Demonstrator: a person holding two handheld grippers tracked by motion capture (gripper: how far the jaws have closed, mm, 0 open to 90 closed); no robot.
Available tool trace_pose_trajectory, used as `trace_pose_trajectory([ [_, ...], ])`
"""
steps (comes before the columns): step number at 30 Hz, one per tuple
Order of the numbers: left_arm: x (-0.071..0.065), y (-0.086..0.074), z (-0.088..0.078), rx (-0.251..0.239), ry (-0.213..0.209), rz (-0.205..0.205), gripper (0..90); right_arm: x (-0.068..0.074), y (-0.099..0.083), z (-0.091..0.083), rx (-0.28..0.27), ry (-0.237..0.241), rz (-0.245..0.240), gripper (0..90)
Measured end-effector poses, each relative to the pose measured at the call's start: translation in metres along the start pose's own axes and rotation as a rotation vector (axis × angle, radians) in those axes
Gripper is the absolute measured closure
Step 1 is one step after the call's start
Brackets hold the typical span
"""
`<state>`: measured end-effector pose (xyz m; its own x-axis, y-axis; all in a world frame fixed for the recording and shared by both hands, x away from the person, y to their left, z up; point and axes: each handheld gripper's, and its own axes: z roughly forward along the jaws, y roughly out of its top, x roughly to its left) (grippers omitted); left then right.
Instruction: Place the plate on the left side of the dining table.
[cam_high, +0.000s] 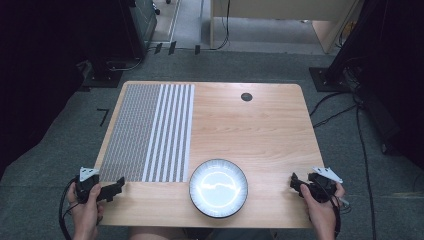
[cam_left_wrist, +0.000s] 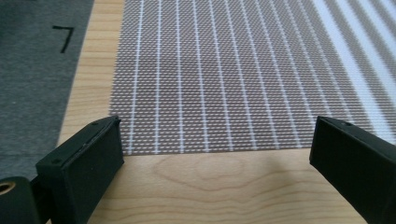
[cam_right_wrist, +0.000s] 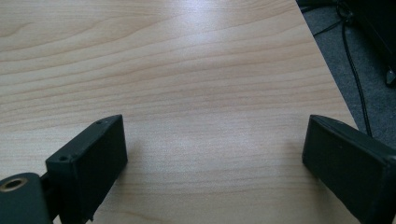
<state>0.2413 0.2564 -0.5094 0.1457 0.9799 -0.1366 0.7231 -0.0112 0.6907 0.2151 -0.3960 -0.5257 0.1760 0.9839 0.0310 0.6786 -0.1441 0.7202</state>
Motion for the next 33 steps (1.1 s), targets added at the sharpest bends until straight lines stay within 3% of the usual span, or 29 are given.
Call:
trace_pose_trajectory([
  [2,-0.004,0.003,-0.005,-0.015,-0.041,-0.003,2.5,0.0,0.0,0.0,0.001,0.001,0.0,5.7],
  [5,-0.015,0.012,-0.014,-0.056,-0.033,0.077,2.7,0.0,0.0,0.0,0.004,0.004,-0.004,4.5],
  [8,-0.026,0.021,-0.02,-0.076,-0.087,0.131,14.9,0.001,0.001,0.002,0.008,-0.001,0.001,3.2],
  [9,-0.026,0.021,-0.02,-0.076,-0.087,0.131,13.5,0.001,0.002,0.002,0.008,-0.001,0.0,2.8],
  [10,-0.035,0.027,-0.02,-0.08,-0.1,0.16,13.9,0.001,0.003,0.003,0.01,0.001,-0.002,2.4],
  [15,-0.053,0.04,-0.014,-0.104,-0.109,0.141,13.9,0.0,0.004,0.005,0.014,0.012,-0.012,1.8],
  [18,-0.063,0.041,-0.011,-0.116,-0.124,0.154,12.6,0.0,0.004,0.005,0.012,0.014,-0.012,1.9],
  [21,-0.072,0.039,-0.007,-0.111,-0.166,0.165,9.0,0.0,0.004,0.005,0.012,0.013,-0.013,2.0],
  [27,-0.088,0.043,-0.004,-0.147,-0.259,0.112,7.0,0.001,0.005,0.006,0.011,-0.001,0.001,2.0],
  [33,-0.107,0.045,-0.007,-0.173,-0.312,0.093,7.0,0.002,0.005,0.006,0.011,-0.013,0.011,2.0],
])
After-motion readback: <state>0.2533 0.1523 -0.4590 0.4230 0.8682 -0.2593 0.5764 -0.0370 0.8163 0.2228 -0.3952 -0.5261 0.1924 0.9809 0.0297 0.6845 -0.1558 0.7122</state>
